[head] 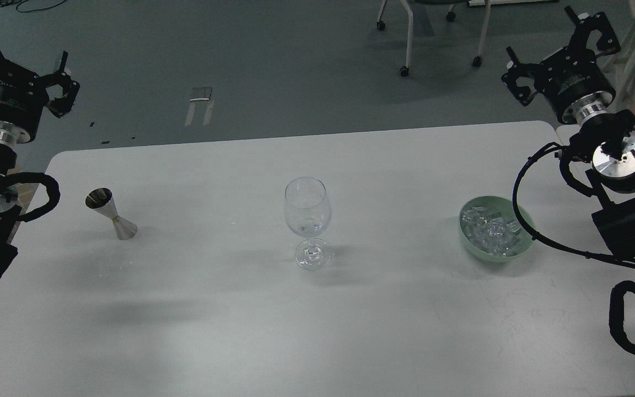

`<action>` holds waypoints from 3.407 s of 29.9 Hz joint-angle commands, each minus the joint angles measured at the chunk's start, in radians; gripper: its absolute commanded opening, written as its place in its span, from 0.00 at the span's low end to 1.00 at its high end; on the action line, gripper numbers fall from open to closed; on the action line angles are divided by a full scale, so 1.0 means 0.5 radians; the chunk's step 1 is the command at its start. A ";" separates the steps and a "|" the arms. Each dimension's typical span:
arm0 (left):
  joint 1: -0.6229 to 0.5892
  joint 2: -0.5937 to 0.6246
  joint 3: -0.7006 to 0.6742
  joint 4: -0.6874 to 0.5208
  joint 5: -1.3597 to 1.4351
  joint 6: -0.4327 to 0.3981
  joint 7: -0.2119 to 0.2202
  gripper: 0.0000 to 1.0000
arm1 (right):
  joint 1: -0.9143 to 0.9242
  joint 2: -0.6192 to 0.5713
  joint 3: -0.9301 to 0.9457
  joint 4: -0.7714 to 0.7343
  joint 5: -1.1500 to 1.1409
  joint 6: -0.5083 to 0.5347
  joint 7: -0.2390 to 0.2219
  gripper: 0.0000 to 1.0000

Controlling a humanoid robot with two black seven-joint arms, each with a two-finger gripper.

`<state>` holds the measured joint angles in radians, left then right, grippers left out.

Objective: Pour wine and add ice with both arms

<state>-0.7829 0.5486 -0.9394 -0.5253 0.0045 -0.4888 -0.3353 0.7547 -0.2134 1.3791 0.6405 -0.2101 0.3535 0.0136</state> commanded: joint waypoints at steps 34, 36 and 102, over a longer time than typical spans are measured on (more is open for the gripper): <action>0.921 0.452 -0.312 -0.944 -0.080 0.000 0.275 0.96 | -0.104 -0.018 0.009 0.035 0.000 0.002 0.007 1.00; 1.025 0.498 -0.364 -0.959 -0.080 0.000 0.275 0.96 | -0.107 -0.018 0.009 0.066 0.000 0.002 0.007 1.00; 1.833 -0.272 -0.898 -1.380 -0.463 0.300 0.646 0.81 | -0.408 -0.045 0.034 0.158 -0.009 -0.023 0.007 1.00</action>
<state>0.1533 0.4433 -1.3884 -1.2595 -0.2253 -0.3417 -0.0122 0.5517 -0.2240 1.3964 0.7167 -0.2148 0.3453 0.0183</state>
